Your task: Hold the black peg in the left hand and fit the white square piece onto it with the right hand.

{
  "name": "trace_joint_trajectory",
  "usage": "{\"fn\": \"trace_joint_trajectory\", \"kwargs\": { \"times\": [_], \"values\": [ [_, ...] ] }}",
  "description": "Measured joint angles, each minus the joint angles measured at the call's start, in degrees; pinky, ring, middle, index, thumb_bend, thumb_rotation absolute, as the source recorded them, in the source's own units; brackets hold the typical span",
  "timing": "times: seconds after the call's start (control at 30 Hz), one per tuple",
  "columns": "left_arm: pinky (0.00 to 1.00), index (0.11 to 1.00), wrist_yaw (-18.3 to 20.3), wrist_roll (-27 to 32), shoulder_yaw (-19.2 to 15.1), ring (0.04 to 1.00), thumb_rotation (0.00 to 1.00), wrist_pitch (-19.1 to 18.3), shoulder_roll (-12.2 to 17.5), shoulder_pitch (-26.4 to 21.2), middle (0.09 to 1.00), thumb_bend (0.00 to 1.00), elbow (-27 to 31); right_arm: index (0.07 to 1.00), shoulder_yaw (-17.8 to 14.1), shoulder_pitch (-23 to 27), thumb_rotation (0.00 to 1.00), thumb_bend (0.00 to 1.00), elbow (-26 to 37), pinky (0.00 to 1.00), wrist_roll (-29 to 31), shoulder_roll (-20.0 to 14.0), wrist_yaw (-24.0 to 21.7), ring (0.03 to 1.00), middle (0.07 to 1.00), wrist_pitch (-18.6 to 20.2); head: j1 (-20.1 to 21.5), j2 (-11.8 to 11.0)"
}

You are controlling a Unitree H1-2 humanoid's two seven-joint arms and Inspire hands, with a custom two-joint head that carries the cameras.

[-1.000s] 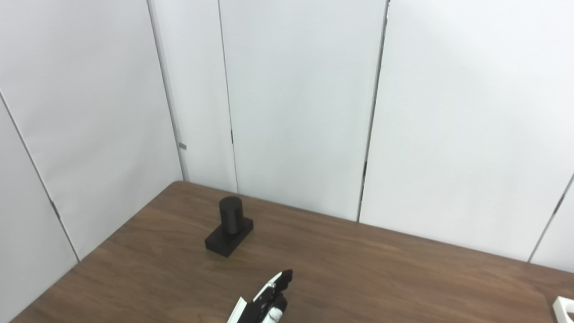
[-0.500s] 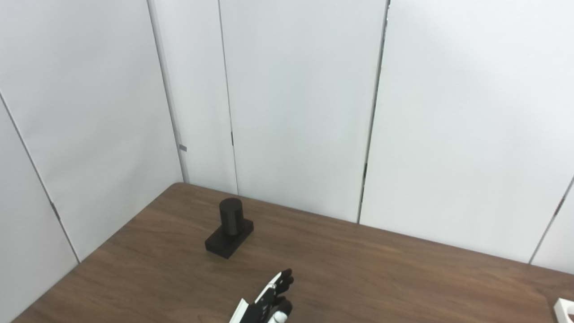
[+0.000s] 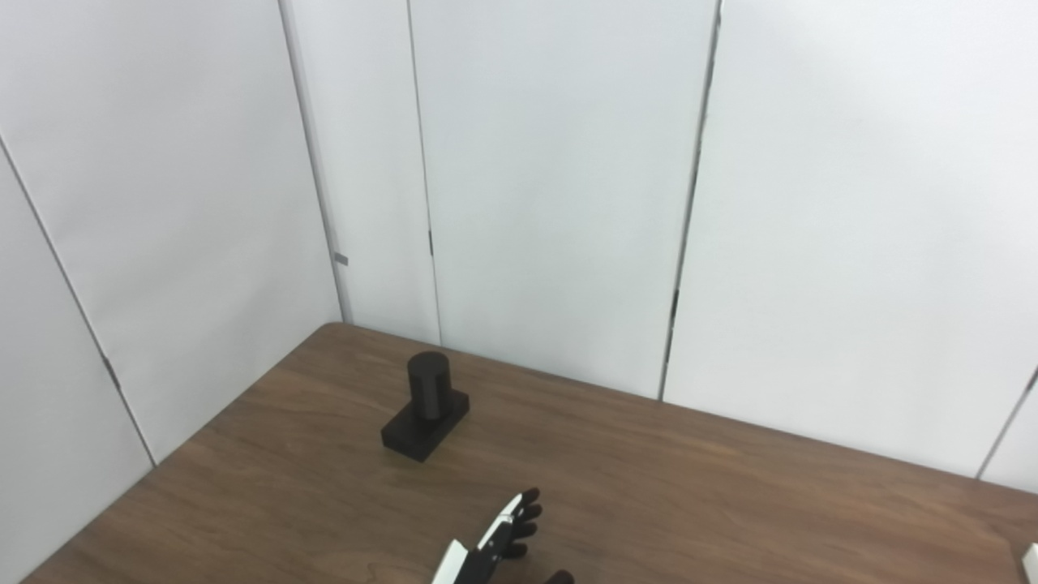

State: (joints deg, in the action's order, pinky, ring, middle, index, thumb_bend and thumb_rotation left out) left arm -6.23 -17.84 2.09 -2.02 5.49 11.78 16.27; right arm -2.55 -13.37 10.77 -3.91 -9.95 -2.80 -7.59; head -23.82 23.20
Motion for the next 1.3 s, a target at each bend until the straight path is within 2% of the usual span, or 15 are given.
{"fn": "trace_joint_trajectory", "kwargs": {
  "times": [0.07, 0.13, 0.3, 0.4, 0.5, 0.57, 0.67, 0.73, 0.9, 1.1, 1.3],
  "values": [
    [0.85, 0.955, -0.49, -1.73, -1.75, 0.901, 0.34, -2.82, 0.48, -0.28, 0.917, 0.69, 3.23, 0.946, 0.02, -0.12, 1.00, 0.44, 0.12, 0.92, -0.05, -0.03, -0.03, 0.906, 0.881, 0.01, -0.26, -0.09],
    [0.86, 0.955, -0.52, -3.52, -3.41, 0.914, 0.36, -5.38, 1.08, -0.52, 0.926, 0.73, 5.10, 0.946, 0.04, -0.22, 1.00, 0.46, 0.18, 0.96, -0.39, -0.07, -0.02, 0.914, 0.885, 0.03, -0.35, 0.00],
    [0.93, 0.906, -0.09, -9.01, -7.23, 0.964, 0.53, -14.83, 2.61, -2.30, 0.949, 0.82, 5.74, 0.944, -0.02, -0.74, 1.00, 0.42, 0.38, 1.00, -1.62, -0.03, 0.10, 0.916, 0.877, -0.06, 0.09, 0.26],
    [0.91, 0.886, -0.06, -11.61, -9.53, 0.974, 0.55, -18.96, 4.40, -4.77, 0.950, 0.82, 5.51, 0.940, -0.07, -0.94, 1.00, 0.42, 0.40, 1.00, -1.88, -0.03, 0.15, 0.918, 0.875, -0.55, 0.70, 0.70],
    [0.84, 0.871, -0.04, -15.91, -9.55, 0.950, 0.59, -22.47, 6.12, -7.77, 0.943, 0.86, 4.05, 0.931, -0.04, -0.96, 1.00, 0.43, 0.45, 1.00, -2.50, 0.06, 0.19, 0.907, 0.866, -0.57, 1.14, 1.32],
    [0.85, 0.875, 0.26, -18.59, -9.30, 0.952, 0.60, -24.26, 6.65, -9.25, 0.950, 0.88, 2.92, 0.925, -0.03, -0.94, 1.00, 0.43, 0.55, 1.00, -3.04, 0.27, 0.26, 0.900, 0.857, -0.57, 1.49, 1.41],
    [0.89, 0.873, 1.09, -22.35, -9.17, 0.956, 0.62, -24.75, 7.12, -10.61, 0.944, 0.89, 0.52, 0.917, -0.01, -0.96, 1.00, 0.45, 0.77, 1.00, -3.95, 0.51, 0.33, 0.893, 0.851, -0.49, 1.93, 1.58],
    [0.96, 0.871, 1.81, -25.18, -9.00, 0.973, 0.66, -24.82, 7.75, -11.14, 0.943, 0.89, -0.90, 0.917, -0.04, -0.99, 1.00, 0.46, 0.85, 0.98, -4.53, 0.70, 0.40, 0.886, 0.847, -0.41, 2.11, 1.67],
    [0.95, 0.869, 3.43, -30.59, -9.45, 0.975, 0.68, -25.03, 8.77, -13.90, 0.943, 0.88, -4.90, 0.914, -0.15, -1.11, 1.00, 0.50, 0.86, 0.98, -4.57, 1.06, 0.51, 0.884, 0.846, -0.35, 2.20, 2.02],
    [0.99, 0.874, 5.77, -35.13, -9.80, 0.983, 0.70, -25.07, 9.90, -18.94, 0.959, 0.87, -11.02, 0.920, -0.06, -1.19, 1.00, 0.50, 1.12, 0.93, -4.60, 1.21, 0.50, 0.880, 0.851, -0.34, 2.72, 2.64],
    [1.00, 0.876, 4.96, -36.52, -9.36, 0.993, 0.68, -25.07, 11.19, -22.69, 0.967, 0.86, -16.92, 0.921, 0.00, -1.28, 1.00, 0.52, 1.45, 0.95, -4.20, 1.48, 0.49, 0.884, 0.847, 0.16, 2.90, 2.72]
  ]
}}
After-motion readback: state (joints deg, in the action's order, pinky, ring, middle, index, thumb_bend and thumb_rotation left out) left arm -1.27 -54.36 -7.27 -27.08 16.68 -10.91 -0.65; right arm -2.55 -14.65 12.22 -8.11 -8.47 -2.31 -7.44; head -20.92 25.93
